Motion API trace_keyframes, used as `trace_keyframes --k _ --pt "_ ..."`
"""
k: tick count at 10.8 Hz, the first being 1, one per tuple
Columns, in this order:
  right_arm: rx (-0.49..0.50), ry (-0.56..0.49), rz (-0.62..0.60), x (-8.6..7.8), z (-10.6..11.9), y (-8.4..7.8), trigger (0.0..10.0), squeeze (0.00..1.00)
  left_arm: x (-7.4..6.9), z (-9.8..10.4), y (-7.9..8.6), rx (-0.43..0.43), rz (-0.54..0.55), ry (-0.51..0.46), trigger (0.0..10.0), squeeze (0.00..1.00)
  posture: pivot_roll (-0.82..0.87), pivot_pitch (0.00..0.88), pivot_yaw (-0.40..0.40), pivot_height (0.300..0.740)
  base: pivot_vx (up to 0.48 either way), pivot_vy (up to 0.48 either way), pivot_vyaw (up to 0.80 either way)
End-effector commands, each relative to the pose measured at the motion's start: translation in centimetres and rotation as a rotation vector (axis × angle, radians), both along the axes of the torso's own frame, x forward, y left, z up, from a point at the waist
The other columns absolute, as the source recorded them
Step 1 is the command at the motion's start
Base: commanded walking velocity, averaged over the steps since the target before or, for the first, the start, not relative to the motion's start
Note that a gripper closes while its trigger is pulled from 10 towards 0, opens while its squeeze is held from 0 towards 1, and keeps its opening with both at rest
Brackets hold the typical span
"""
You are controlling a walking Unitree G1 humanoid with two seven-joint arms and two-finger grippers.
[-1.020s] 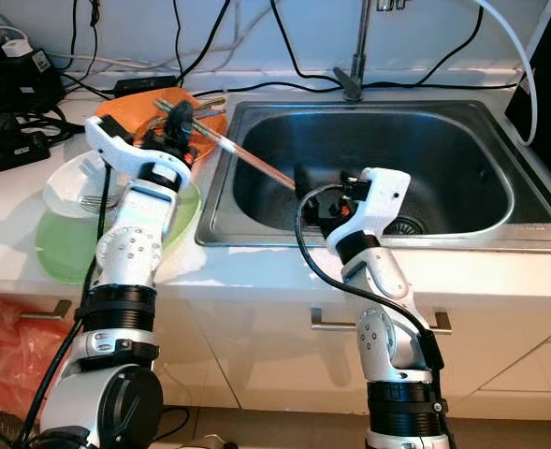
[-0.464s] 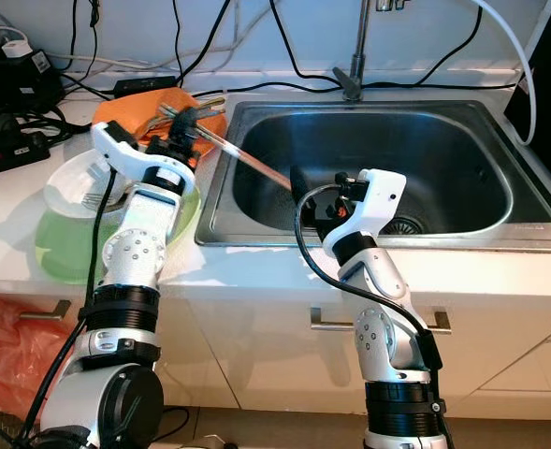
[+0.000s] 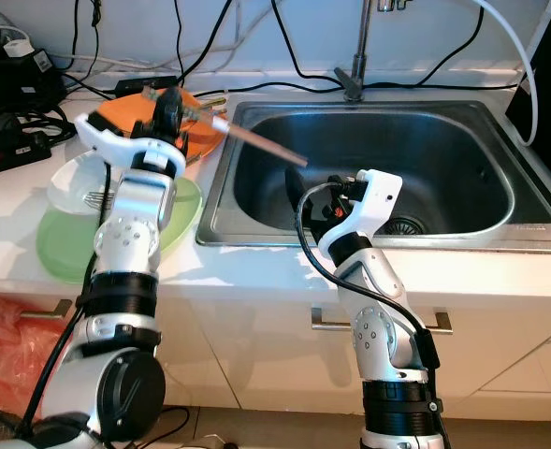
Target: Kitchen organization
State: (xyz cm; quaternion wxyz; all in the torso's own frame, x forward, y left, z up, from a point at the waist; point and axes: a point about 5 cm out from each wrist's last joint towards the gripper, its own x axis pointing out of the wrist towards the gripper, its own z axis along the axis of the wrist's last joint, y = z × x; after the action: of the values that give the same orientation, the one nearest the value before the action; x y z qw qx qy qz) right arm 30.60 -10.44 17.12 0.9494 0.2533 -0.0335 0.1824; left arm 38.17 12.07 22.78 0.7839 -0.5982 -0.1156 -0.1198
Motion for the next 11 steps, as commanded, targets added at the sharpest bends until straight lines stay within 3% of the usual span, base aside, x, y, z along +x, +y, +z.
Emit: trace_keyframes --k 1,4,7,11 --pt "0.036 -0.003 0.031 0.3 0.6 0.3 10.0 0.0 0.1 1.4 -2.4 -0.05 -0.061 -0.036 10.0 0.0 0.08 0.0 0.071 0.74 0.0 0.0 0.0" --pt "0.11 0.001 0.056 0.7 1.0 0.9 10.0 0.0 -0.2 1.2 -3.3 -0.064 -0.09 -0.038 10.0 0.0 0.08 0.0 0.071 0.74 0.0 0.0 0.0" --pt "0.349 0.064 0.112 1.4 1.8 1.5 10.0 0.0 -0.8 1.7 -4.5 -0.095 -0.14 -0.089 10.0 0.0 0.08 0.0 0.07 0.74 0.0 0.0 0.0" --pt "0.479 0.086 0.147 2.3 3.0 2.4 10.0 0.0 -1.3 1.8 -6.1 -0.099 -0.213 -0.104 10.0 0.0 0.08 0.0 0.071 0.74 0.0 0.0 0.0"
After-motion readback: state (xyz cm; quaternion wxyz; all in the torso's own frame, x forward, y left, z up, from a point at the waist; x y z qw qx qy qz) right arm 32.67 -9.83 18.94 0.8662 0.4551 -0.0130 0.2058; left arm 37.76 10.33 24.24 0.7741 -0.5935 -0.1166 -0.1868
